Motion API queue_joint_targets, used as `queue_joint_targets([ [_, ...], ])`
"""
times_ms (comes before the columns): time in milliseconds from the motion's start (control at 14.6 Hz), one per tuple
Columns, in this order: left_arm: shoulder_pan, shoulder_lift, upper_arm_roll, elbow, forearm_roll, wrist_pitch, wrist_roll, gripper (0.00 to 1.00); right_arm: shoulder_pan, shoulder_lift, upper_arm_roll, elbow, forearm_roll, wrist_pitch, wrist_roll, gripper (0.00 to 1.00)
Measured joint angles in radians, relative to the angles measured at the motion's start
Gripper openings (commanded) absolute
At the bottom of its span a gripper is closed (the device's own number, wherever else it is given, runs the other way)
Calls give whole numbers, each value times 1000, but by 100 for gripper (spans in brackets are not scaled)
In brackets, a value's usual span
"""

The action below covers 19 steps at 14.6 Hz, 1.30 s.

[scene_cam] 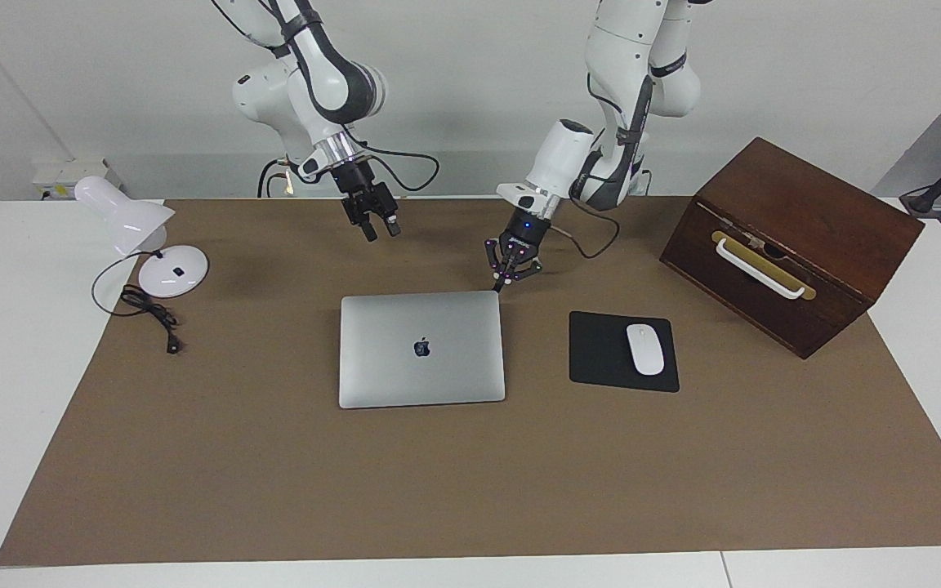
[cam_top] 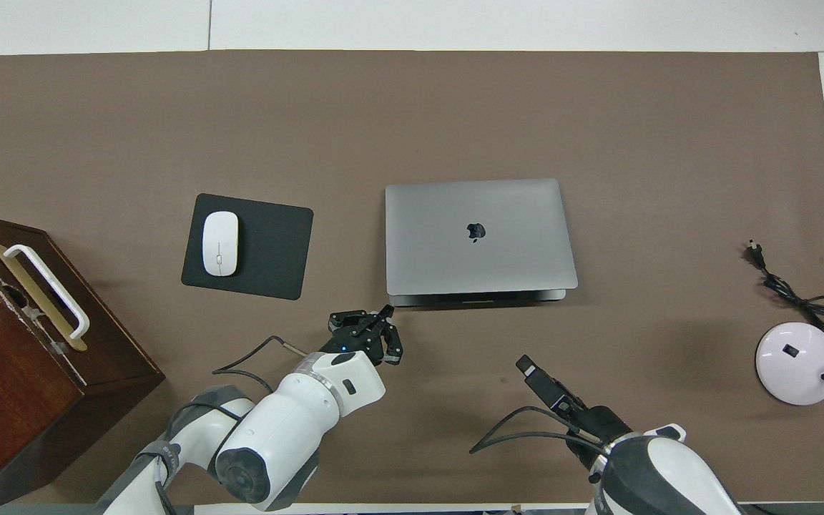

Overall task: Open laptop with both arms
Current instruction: 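Press the left gripper on the laptop base while the right gripper reaches the lid, then lift the laptop lid upward with the right gripper while the left gripper holds the base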

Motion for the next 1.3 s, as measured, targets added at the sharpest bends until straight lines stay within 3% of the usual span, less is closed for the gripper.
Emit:
queue_joint_targets([
  [547,0,89,7,76,0,2,28,0,-28,159,-1,156,1,-14,0,100],
  [1298,1,142,9,115,4,5,52,0,-108,353,-4,342,0,-14,-59,100],
])
